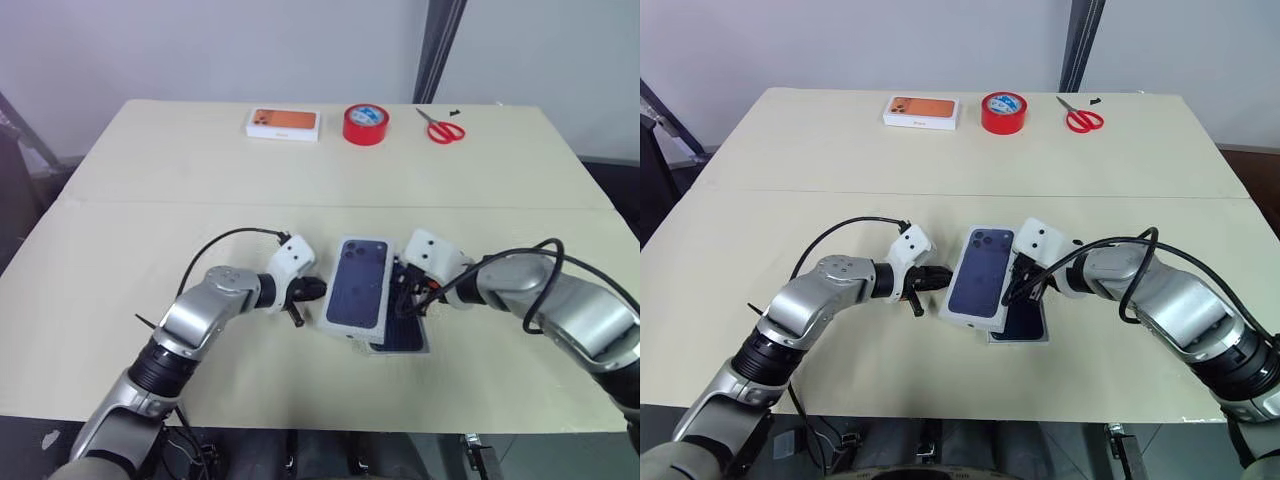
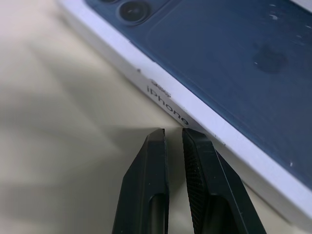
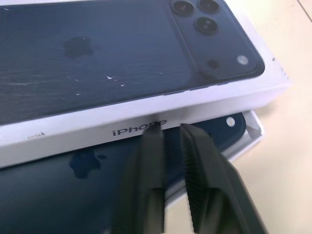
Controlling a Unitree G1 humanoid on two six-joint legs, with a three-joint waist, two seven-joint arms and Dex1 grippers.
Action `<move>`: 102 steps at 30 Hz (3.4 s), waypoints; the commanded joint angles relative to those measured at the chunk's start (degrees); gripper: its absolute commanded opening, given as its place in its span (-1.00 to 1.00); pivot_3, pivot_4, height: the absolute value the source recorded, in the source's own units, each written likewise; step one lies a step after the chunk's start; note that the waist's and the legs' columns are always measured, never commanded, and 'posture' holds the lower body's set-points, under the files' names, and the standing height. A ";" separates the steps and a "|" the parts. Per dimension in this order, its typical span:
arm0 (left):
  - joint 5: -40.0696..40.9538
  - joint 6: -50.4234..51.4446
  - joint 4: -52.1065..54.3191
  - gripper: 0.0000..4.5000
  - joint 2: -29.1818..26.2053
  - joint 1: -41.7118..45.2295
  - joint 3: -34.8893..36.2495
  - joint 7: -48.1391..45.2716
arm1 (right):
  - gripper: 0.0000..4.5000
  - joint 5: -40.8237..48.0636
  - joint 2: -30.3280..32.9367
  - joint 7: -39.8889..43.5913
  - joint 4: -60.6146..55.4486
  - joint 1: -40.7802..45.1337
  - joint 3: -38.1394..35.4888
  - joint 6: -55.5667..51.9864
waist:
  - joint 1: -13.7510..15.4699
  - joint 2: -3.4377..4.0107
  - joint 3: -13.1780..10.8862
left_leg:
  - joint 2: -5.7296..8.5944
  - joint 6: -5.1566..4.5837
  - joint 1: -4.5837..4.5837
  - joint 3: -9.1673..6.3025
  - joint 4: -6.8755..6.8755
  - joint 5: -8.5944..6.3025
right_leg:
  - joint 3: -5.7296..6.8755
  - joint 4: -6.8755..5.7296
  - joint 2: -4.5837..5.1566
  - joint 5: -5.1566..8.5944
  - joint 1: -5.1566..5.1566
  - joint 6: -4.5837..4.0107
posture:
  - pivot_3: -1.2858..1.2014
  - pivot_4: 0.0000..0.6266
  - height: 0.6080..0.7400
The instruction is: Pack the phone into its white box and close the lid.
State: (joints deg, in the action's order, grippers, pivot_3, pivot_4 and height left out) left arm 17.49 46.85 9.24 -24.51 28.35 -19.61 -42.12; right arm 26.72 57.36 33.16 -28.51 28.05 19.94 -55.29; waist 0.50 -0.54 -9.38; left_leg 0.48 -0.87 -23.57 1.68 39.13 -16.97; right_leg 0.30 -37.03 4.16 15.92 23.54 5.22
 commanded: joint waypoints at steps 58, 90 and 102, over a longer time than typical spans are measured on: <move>0.10 2.11 1.61 -0.74 4.08 6.87 -5.13 -8.39 | -0.99 -9.30 2.58 11.39 -7.53 -10.63 -8.09 0.21 | 0.18 0.00 0.00 | 0.04 -0.01 0.01 0.01 0.05 0.01 | 0.02 -0.04 -0.09 -0.01 -0.05 0.02 | 0.03 -0.52 0.77; -0.02 2.35 2.29 -0.74 5.34 7.85 -5.51 -7.98 | -0.99 -11.12 3.51 12.73 -5.44 -10.97 -11.00 1.13 | 0.21 -0.01 0.00 | 0.05 -0.01 0.01 0.01 0.09 0.01 | 0.02 -0.06 -0.11 -0.01 -0.07 0.02 | 0.03 -0.52 0.77; -0.54 2.10 1.73 -0.74 5.11 7.52 -5.91 -8.21 | -0.99 -11.42 2.64 12.56 -6.08 -12.93 -10.63 0.82 | 0.19 -0.01 0.00 | 0.05 0.00 0.02 0.01 0.09 0.01 | 0.02 -0.09 -0.13 -0.01 -0.07 0.02 | 0.03 -0.52 0.77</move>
State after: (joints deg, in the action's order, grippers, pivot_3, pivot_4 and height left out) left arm 16.44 50.41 9.04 -20.09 34.69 -25.36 -49.82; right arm 14.71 60.39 45.34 -32.30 14.91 10.20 -55.04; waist 0.69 -0.55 -9.38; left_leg 0.53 -0.87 -23.54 1.69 39.23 -16.96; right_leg 0.32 -37.12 4.03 15.91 23.48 5.25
